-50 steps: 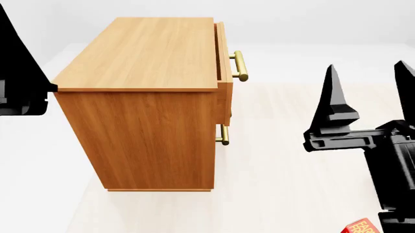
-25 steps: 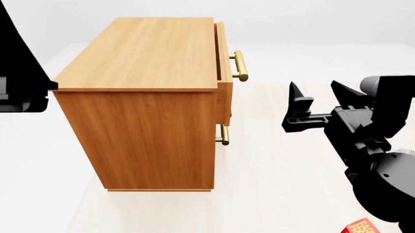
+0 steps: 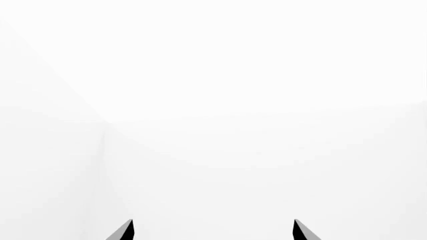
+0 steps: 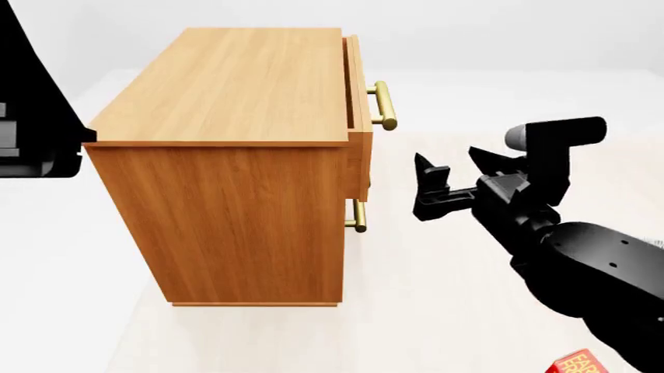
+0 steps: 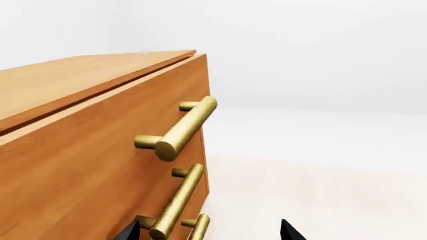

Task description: Close the top drawer of the cabinet and put the bowl on top of it.

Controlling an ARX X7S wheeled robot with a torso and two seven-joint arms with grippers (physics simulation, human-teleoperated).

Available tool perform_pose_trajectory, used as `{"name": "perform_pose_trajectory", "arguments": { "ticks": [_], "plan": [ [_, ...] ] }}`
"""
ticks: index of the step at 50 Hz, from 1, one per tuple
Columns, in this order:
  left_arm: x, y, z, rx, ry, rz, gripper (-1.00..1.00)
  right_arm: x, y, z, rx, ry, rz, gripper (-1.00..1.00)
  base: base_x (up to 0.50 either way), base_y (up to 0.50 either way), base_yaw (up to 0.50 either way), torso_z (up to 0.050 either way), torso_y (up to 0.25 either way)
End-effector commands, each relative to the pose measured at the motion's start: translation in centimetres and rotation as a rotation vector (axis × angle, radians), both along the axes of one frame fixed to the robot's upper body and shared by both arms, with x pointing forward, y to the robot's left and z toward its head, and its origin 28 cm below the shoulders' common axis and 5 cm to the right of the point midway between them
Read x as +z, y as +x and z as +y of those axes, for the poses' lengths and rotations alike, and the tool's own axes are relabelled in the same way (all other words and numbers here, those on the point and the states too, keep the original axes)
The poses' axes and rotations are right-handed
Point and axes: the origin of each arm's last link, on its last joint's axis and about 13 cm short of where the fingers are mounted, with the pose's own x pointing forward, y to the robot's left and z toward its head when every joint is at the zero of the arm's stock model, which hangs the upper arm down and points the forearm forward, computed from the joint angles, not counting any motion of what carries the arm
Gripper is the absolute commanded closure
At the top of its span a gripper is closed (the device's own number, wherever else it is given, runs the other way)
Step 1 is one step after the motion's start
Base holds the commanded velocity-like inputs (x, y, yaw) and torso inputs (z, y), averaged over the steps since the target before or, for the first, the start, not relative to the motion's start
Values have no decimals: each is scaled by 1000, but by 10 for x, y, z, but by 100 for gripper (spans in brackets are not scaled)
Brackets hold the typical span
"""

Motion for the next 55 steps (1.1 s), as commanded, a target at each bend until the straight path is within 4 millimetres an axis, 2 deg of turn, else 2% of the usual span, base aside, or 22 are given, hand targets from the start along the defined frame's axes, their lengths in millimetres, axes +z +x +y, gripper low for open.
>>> {"name": "perform_pose_trajectory", "arguments": {
  "ticks": [1,17,28,44,55],
  "plan": [
    [0,0,0,0,1,2,-100,-2,15,9,74,-16,30,-100,0,0,0,0,0],
    [0,1,1,0,-1,1,-100,2,39,22,166,-14,50,-100,0,0,0,0,1],
    [0,2,1,1,-1,3,-100,2,45,28,216,-28,54,-100,0,0,0,0,0],
    [-1,3,0,-4,1,8,-100,12,56,43,292,-36,34,-100,0,0,0,0,0],
    [-2,3,0,-5,0,7,-100,18,52,54,409,-67,-15,-100,0,0,0,0,0]
  ]
}}
